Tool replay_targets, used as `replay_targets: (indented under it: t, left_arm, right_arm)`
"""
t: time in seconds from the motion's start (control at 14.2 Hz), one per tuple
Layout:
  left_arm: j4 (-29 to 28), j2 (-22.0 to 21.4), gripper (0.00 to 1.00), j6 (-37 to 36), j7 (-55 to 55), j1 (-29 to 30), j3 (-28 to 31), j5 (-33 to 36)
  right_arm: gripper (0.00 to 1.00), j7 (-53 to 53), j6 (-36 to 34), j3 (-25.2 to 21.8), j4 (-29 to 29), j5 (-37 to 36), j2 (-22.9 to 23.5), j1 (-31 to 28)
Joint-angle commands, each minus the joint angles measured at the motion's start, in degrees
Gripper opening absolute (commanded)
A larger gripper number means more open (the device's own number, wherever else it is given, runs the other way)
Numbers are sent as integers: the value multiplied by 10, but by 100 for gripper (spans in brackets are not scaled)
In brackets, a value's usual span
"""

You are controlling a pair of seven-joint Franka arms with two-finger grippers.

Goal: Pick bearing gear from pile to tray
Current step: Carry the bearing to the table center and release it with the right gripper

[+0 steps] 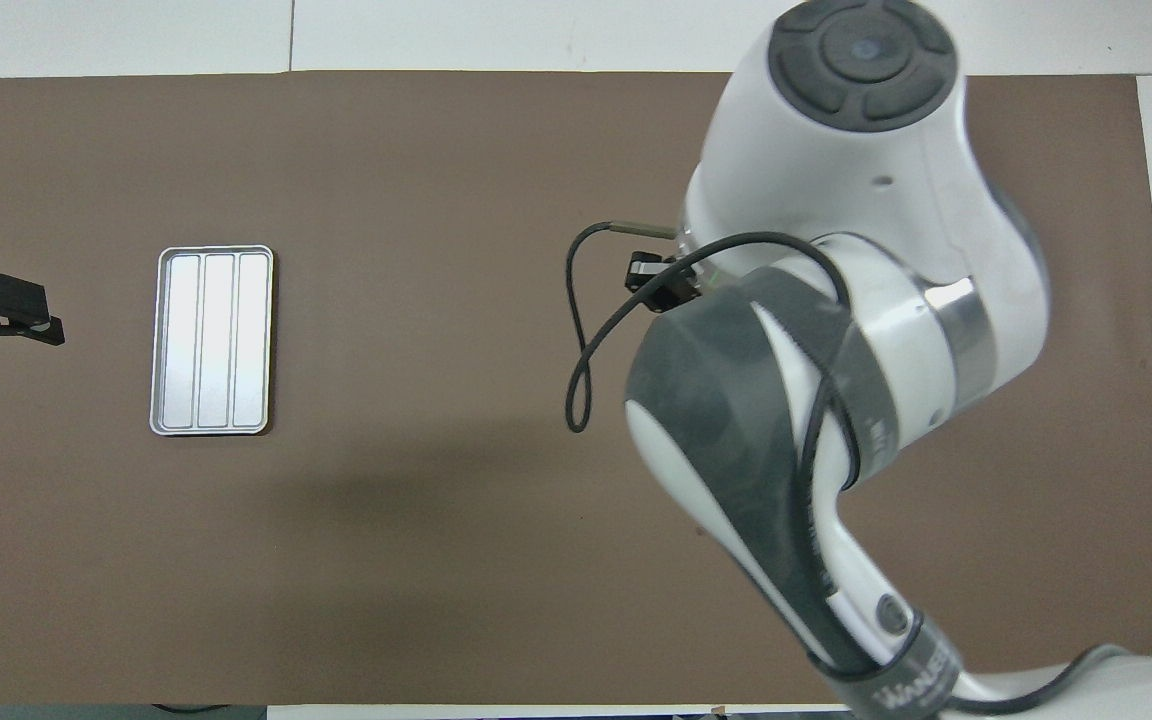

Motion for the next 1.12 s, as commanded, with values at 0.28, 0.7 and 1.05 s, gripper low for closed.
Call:
replay_targets:
  t: [0.28, 0.7, 1.05]
  left_arm:
    - [-6, -9, 100, -8, 4, -7, 6, 2]
    - [-6, -9, 100, -8, 4, -7, 6, 2]
    - [-6, -9, 100, -8, 4, -7, 6, 2]
  right_arm:
    - [0, 246, 143, 3, -35, 20, 39, 105]
    - [0, 297, 296, 2, -135, 12, 72, 140]
    - [0, 332, 394, 1, -139, -36, 147, 154]
